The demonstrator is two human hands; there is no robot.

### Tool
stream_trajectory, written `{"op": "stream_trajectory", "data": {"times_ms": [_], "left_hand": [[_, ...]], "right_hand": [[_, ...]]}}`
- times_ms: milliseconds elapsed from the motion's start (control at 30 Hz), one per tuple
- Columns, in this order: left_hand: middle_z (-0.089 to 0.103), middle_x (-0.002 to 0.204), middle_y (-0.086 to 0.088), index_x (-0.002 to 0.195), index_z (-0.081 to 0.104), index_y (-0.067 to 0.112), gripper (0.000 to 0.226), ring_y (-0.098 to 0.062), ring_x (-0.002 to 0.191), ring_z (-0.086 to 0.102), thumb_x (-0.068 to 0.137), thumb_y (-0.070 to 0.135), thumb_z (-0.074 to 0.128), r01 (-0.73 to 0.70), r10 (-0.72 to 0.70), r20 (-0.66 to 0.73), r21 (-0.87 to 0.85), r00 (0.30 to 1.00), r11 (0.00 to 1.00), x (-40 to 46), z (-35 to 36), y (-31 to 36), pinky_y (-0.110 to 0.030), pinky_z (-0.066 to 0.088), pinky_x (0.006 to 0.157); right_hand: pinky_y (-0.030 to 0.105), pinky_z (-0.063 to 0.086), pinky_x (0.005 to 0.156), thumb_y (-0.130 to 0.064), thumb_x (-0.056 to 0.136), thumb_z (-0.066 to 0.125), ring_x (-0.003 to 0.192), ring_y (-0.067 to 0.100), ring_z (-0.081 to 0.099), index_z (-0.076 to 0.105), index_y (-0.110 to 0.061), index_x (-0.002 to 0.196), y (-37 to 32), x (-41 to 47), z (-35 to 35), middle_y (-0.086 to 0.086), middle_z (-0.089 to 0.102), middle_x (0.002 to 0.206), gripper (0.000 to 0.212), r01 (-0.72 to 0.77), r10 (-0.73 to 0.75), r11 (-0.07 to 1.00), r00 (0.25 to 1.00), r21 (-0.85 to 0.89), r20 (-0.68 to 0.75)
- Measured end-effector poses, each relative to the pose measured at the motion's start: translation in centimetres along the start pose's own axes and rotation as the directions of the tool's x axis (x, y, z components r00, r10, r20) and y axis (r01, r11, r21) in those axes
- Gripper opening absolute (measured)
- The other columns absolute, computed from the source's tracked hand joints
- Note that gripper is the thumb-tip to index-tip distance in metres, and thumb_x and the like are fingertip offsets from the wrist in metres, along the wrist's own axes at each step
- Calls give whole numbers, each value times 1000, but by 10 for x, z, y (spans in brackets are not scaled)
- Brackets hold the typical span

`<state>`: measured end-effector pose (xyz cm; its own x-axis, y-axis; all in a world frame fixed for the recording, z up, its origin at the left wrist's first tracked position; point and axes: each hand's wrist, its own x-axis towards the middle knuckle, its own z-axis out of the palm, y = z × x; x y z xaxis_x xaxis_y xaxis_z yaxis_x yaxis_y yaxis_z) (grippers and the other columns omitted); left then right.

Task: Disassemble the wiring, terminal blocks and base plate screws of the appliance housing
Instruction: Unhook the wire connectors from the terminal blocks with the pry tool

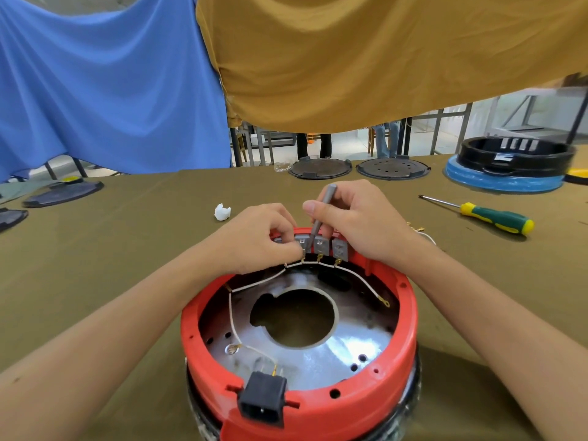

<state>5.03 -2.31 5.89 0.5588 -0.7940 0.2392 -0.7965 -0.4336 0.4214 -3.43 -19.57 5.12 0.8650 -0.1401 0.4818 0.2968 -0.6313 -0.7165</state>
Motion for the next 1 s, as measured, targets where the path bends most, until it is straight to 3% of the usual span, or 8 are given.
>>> {"op": "stream_trajectory", "data": {"times_ms": [100,200,367,567,633,700,800,1000], "left_hand": [[66,99,6,58,55,24,20,-9,79,61,73,37,56,47,-53,-76,-72,996,996,0,-2,0,-33,52,77],[69,93,0,83,57,29,6,-13,72,64,78,31,55,94,-105,-62,-162,993,982,0,-1,-6,-29,54,67],[67,94,12,105,63,29,11,-12,81,66,95,24,60,71,-69,15,-135,997,988,0,-4,-9,-31,52,77],[67,97,7,112,52,31,18,-16,81,63,98,21,46,178,-196,132,140,972,974,-10,-20,-7,-34,52,74],[66,99,3,114,46,29,21,-14,86,61,95,20,46,190,-217,133,193,967,963,-12,-24,-5,-34,49,78],[59,101,3,112,44,27,22,-12,88,59,93,16,49,139,-152,113,113,982,984,-15,-21,-4,-32,48,79],[48,93,9,100,48,29,18,1,71,48,90,16,57,38,-41,72,38,997,999,-22,-10,-1,-15,36,65],[49,115,12,87,64,31,10,-7,103,53,85,34,73,-75,58,90,196,994,978,-25,-6,-5,-27,41,95]], "right_hand": [[24,47,63,-32,95,66,54,4,60,67,-17,73,1,-1,0,-3,68,59,27,4,-3,1000,1000,22,-27],[25,50,66,-30,95,66,58,9,64,68,-13,76,1,-1,-2,-1,68,60,25,25,-21,998,998,62,-62],[43,57,76,-25,95,67,63,16,68,70,-9,79,1,-6,-8,4,71,65,22,42,-36,992,998,120,-48],[55,54,82,-14,95,66,69,26,68,69,-5,83,2,-8,-13,16,72,74,15,7,-6,982,1000,188,-6],[53,54,80,-13,95,65,68,21,68,69,-4,83,2,-9,-11,16,73,74,15,5,-7,984,1000,176,7],[46,54,78,-14,95,65,67,16,68,69,-4,83,3,-9,-10,13,73,72,16,11,-13,988,1000,156,12],[32,52,73,-17,96,65,66,10,68,70,-5,83,4,-10,-9,7,73,70,18,27,-30,991,999,128,19],[30,54,75,-21,97,63,76,15,72,69,-7,87,4,-8,-8,4,75,78,18,34,-42,995,995,89,95]]}}
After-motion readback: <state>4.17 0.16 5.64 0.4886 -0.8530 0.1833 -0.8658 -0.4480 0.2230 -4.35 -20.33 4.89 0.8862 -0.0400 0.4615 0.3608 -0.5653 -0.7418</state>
